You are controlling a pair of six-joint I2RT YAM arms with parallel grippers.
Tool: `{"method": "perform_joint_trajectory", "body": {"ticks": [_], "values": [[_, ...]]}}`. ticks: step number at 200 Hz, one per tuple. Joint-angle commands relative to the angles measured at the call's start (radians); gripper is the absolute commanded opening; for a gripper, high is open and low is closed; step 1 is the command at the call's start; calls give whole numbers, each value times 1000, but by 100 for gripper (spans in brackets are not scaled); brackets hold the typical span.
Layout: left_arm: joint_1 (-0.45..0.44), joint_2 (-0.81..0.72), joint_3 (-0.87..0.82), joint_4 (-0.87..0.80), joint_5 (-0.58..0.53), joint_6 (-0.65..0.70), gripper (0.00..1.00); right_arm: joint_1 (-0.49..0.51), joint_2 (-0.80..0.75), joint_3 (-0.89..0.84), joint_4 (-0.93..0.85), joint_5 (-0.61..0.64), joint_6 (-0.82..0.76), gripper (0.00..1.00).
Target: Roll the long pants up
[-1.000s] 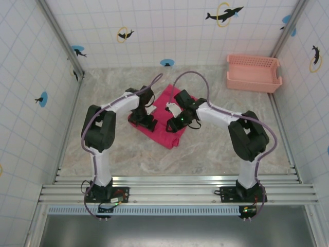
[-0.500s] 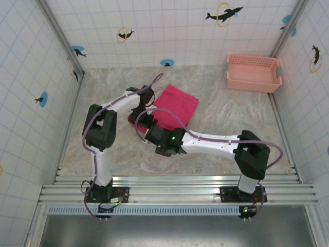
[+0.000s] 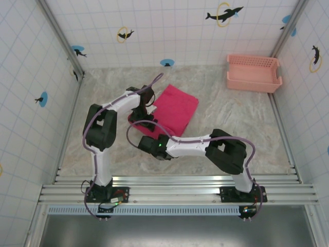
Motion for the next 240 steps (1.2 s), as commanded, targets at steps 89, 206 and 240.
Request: {"method": "perform_joint_trajectory", "body": {"ticks": [89, 206, 240], "values": [[-8, 46, 2, -17, -25, 46, 98, -112, 134, 20, -10, -68, -94, 26], [64, -153, 328, -226, -92, 130, 97, -307, -69, 114, -191, -993, -24, 10], [100, -207, 308, -217, -105, 137, 97, -395, -87, 133, -138, -1259, 102, 10]]}}
